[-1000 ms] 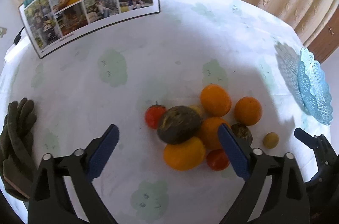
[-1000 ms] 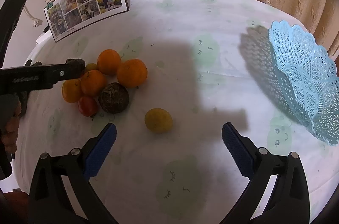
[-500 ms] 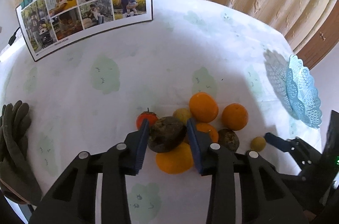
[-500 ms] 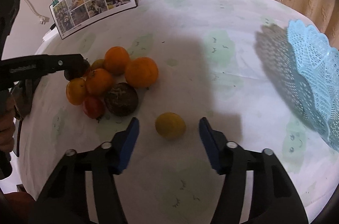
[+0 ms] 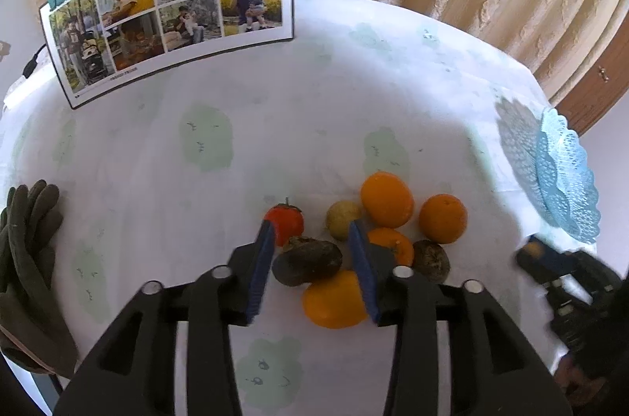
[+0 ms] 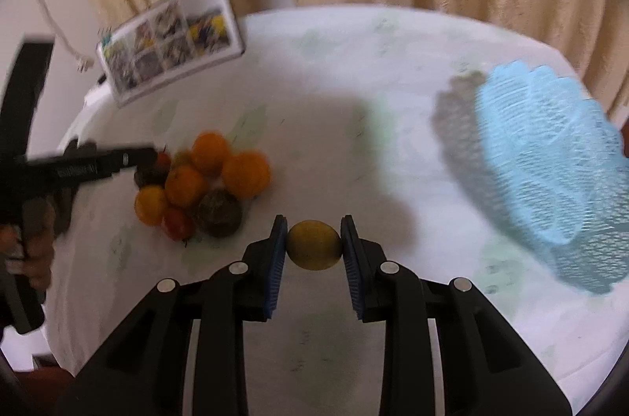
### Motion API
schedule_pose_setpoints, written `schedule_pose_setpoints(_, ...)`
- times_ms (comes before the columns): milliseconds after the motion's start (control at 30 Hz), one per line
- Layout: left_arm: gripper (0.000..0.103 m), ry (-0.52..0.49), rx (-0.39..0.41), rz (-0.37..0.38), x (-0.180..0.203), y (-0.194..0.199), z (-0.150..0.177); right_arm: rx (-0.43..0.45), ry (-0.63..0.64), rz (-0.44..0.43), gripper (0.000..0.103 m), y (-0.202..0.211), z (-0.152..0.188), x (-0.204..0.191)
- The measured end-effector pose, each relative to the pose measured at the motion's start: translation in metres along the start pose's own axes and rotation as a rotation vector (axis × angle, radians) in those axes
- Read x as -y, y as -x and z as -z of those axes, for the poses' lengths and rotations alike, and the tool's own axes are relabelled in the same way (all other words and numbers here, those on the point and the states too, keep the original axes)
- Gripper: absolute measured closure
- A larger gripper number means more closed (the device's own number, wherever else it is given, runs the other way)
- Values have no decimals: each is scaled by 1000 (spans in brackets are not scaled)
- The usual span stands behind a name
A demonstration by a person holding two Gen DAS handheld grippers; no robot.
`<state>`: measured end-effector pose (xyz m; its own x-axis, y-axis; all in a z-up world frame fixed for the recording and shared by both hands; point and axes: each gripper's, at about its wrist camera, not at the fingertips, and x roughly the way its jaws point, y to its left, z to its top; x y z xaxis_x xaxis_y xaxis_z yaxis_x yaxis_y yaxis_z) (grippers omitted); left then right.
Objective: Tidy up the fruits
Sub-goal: 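Grasp the small yellow fruit with the right tool while the left tool grasps a dark brown fruit, then drop the yellow fruit into the blue basket with the right tool while the left tool lifts the dark fruit, then carry the dark brown fruit into the blue basket and open the left tool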
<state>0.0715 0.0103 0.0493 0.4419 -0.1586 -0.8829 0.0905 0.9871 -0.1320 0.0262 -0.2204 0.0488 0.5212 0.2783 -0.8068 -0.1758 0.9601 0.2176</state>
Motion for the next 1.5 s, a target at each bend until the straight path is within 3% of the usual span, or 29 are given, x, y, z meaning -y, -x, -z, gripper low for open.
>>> schedule_pose_setpoints(300, 52, 65, -25, -1, -16, -1, 8, 159, -154, 161, 75, 52, -18, 73)
schedule_pose_setpoints(533, 49, 93, -26, 15, -16, -4, 14, 159, -211, 245, 73, 56, -14, 112)
schedule_pose_setpoints(567, 49, 99, -27, 19, -16, -5, 14, 159, -219, 251, 66, 57, -11, 116)
schedule_pose_setpoints(633, 49, 117, -33, 34, -15, -8, 13, 169, -231, 256, 56, 61, -8, 120)
schedule_pose_setpoints(900, 47, 192, -33, 71, -15, -21, 11, 180, -215, 246, 56, 68, 0, 119)
schedule_pose_setpoints(1000, 57, 218, -33, 90, -18, -24, 8, 179, -210, 244, 56, 70, 3, 119)
schedule_pose_setpoints(1300, 60, 223, -23, 76, -10, -7, 13, 201, -221, 227, 56, 81, 7, 128)
schedule_pose_setpoints(1500, 60, 141, 27, 80, 27, 17, 0, 218, -237, 217, 55, 88, 13, 138)
